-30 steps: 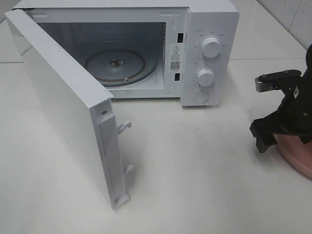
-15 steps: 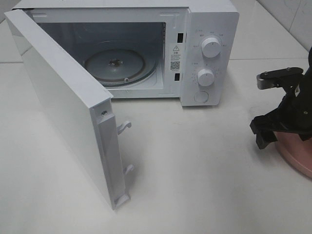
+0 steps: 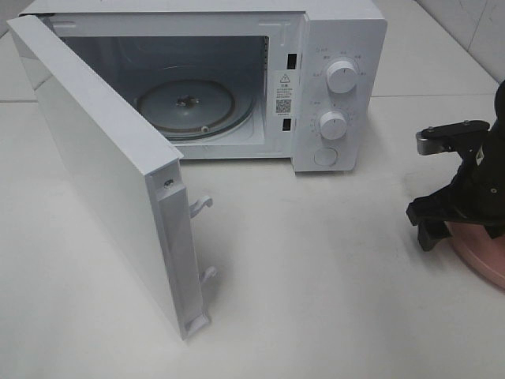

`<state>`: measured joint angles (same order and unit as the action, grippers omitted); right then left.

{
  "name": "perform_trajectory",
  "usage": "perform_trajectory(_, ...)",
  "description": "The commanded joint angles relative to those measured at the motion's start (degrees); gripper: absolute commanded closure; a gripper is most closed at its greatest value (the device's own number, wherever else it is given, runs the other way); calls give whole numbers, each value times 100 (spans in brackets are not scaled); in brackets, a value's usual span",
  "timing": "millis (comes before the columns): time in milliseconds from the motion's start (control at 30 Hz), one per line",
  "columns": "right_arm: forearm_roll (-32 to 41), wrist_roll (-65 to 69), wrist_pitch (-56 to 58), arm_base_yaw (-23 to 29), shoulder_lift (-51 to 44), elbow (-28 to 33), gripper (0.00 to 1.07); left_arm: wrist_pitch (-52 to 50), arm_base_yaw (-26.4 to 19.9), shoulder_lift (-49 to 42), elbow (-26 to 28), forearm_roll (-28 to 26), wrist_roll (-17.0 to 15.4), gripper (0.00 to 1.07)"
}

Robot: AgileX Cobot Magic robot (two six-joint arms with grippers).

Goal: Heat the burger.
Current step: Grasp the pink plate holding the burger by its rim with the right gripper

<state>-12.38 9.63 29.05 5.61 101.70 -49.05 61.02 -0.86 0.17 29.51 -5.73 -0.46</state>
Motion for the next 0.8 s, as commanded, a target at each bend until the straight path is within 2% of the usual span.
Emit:
perform_trajectory(33, -74, 57, -6, -97, 6, -34, 19, 11, -6, -29, 0, -29, -40, 7)
perform_trajectory(800, 17, 57, -246, -86, 183, -6, 21, 11, -6, -29, 0, -29, -40, 7)
